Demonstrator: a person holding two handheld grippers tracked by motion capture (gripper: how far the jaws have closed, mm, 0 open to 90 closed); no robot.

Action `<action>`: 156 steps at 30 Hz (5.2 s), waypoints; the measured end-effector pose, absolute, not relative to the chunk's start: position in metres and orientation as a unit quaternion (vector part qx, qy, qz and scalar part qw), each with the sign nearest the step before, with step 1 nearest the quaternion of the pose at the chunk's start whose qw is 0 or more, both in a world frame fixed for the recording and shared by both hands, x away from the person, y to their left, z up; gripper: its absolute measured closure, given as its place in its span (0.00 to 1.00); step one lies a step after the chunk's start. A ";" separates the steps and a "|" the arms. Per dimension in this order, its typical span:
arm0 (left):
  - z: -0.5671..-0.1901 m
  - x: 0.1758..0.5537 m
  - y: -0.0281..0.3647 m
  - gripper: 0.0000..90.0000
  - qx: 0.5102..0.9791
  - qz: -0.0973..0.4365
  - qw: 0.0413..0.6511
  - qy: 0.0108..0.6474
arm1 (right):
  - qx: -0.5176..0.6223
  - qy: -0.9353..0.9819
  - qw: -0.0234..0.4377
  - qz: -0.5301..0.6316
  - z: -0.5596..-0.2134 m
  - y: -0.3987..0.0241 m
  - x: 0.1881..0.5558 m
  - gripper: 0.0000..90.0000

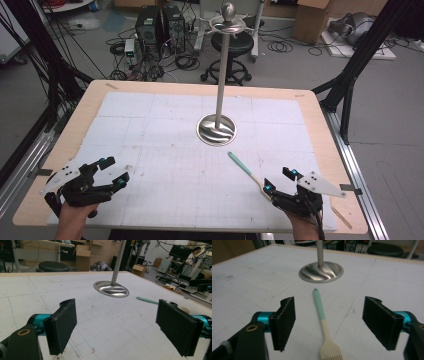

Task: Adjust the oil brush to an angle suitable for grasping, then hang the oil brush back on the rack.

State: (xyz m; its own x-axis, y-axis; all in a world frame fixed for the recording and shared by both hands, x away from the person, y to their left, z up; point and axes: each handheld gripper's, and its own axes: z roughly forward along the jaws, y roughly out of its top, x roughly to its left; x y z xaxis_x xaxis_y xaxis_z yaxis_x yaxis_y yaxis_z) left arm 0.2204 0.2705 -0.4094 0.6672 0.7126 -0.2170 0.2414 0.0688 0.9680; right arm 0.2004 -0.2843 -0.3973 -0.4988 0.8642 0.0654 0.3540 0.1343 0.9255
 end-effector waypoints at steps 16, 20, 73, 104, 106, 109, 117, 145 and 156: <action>-0.411 0.221 0.271 0.20 0.661 0.183 0.628 0.369 | 0.396 0.709 0.283 0.510 -0.392 -0.284 0.187 0.20; -0.411 0.222 0.271 0.20 0.664 0.182 0.626 0.366 | 0.400 0.707 0.281 0.511 -0.393 -0.285 0.189 0.20; -0.413 0.223 0.265 0.21 0.682 0.170 0.614 0.359 | 0.400 0.838 0.146 0.341 -0.439 -0.250 0.276 0.92; -0.385 0.236 0.234 0.32 0.638 0.041 0.708 0.301 | 0.267 0.786 0.058 0.555 -0.389 -0.194 0.252 0.92; -0.382 0.238 0.229 0.33 0.637 0.032 0.711 0.295 | 0.250 0.786 0.050 0.564 -0.384 -0.184 0.249 0.92; -0.378 0.241 0.222 0.33 0.638 0.020 0.714 0.287 | 0.228 0.784 0.043 0.576 -0.378 -0.174 0.246 0.92; -0.372 0.246 0.204 0.37 0.644 -0.003 0.717 0.266 | 0.196 0.770 0.019 0.607 -0.372 -0.161 0.246 0.92; -0.342 0.247 0.166 0.85 0.650 -0.030 0.733 0.198 | 0.159 0.747 -0.047 0.644 -0.373 -0.145 0.247 0.90; -0.327 0.240 0.158 0.86 0.685 0.028 0.696 0.215 | 0.187 0.778 0.050 0.598 -0.362 -0.129 0.237 0.59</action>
